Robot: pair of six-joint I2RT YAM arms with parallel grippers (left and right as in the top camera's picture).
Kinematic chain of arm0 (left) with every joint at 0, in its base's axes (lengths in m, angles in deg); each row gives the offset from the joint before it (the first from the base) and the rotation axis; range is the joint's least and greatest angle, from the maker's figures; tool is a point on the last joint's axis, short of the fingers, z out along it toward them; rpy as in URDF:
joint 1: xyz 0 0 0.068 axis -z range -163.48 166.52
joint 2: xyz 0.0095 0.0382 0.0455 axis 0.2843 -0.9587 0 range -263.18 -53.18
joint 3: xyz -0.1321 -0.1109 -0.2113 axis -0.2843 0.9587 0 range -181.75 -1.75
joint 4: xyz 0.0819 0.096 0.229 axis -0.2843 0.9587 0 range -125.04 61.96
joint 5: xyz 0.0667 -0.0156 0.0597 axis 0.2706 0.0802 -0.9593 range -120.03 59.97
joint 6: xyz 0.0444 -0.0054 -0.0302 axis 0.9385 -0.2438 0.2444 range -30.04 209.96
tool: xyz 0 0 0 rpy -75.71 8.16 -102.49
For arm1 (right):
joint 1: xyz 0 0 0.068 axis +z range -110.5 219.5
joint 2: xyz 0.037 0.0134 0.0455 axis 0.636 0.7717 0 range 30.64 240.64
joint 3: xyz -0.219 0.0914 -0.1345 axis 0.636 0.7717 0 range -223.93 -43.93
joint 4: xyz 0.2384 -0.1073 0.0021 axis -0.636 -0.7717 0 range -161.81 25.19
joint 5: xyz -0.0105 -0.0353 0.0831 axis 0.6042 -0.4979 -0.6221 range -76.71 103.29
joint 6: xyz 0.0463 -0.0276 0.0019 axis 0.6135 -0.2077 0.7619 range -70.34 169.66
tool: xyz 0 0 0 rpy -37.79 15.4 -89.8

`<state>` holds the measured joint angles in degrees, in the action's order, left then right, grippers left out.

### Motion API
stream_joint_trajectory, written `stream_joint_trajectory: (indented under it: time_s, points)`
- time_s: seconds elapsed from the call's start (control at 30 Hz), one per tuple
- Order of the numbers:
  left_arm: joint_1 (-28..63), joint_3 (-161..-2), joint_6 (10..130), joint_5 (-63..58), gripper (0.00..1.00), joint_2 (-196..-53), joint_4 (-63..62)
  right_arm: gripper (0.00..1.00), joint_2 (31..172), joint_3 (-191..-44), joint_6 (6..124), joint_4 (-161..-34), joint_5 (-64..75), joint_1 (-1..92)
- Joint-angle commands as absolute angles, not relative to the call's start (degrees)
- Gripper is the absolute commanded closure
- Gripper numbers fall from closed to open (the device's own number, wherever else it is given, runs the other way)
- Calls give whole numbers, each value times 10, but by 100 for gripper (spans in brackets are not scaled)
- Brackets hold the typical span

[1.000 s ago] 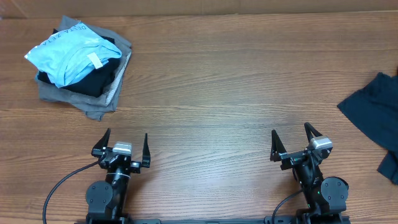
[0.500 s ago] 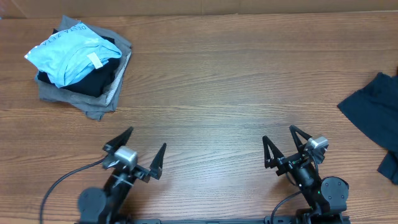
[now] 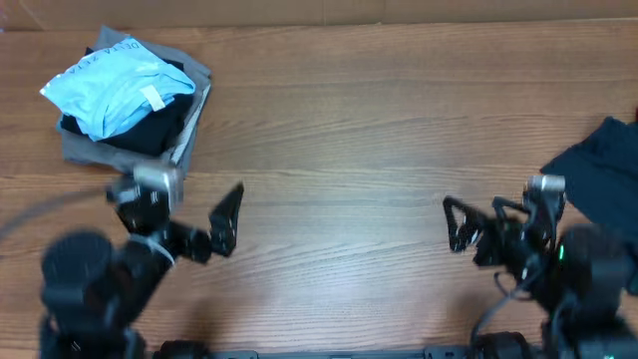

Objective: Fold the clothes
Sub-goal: 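Reach the right gripper to the black T-shirt at the right edge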

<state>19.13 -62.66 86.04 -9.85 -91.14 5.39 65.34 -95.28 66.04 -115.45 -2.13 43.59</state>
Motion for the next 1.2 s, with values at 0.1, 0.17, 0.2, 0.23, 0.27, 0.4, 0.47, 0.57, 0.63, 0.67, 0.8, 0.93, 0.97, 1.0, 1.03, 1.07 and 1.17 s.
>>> stream_joint_trajectory:
  time_s: [0.1,0.17,0.2,0.23,0.27,0.4,0.47,0.57,0.63,0.67,0.8,0.93,0.97,1.0,1.03,1.07,1.17]
  points:
    - [189,-856,868,-75,0,-1090,203,0,883,-1164,639,-1251,12,432]
    - [189,-903,868,-75,0,-1128,239,0,938,-1198,635,-1254,38,427]
    - [189,-931,873,-75,0,-1148,263,0,978,-1214,659,-1253,63,414]
    - [189,-945,872,-74,0,-1160,273,0,1007,-1222,688,-1252,84,400]
    - [189,-954,872,-73,0,-1167,278,0,1036,-1225,712,-1246,98,381]
    - [189,-960,873,-2,0,-1177,284,0,1144,-1225,764,-1208,127,295]
    - [189,-960,874,22,0,-1179,286,1,1196,-1225,770,-1181,133,253]
    - [189,-960,874,31,0,-1179,295,9,1270,-1225,770,-1139,132,198]
    - [189,-960,870,31,0,-1179,299,14,1315,-1225,770,-1114,133,170]
    - [189,-960,869,31,0,-1179,302,14,1336,-1225,770,-1101,133,158]
    - [189,-960,867,31,0,-1179,310,15,1401,-1224,770,-1065,137,123]
    - [189,-960,867,30,0,-1179,314,15,1442,-1223,770,-1046,137,96]
    - [189,-960,868,30,0,-1179,314,15,1451,-1223,770,-1046,136,92]
    - [189,-960,868,29,0,-1180,314,15,1457,-1223,770,-1047,134,90]
    - [189,-960,868,28,0,-1180,314,15,1464,-1221,770,-1047,132,90]
    - [189,-960,868,28,0,-1180,314,16,1472,-1217,769,-1043,133,90]
    - [189,-960,868,28,0,-1180,310,27,1485,-1210,769,-1026,133,91]
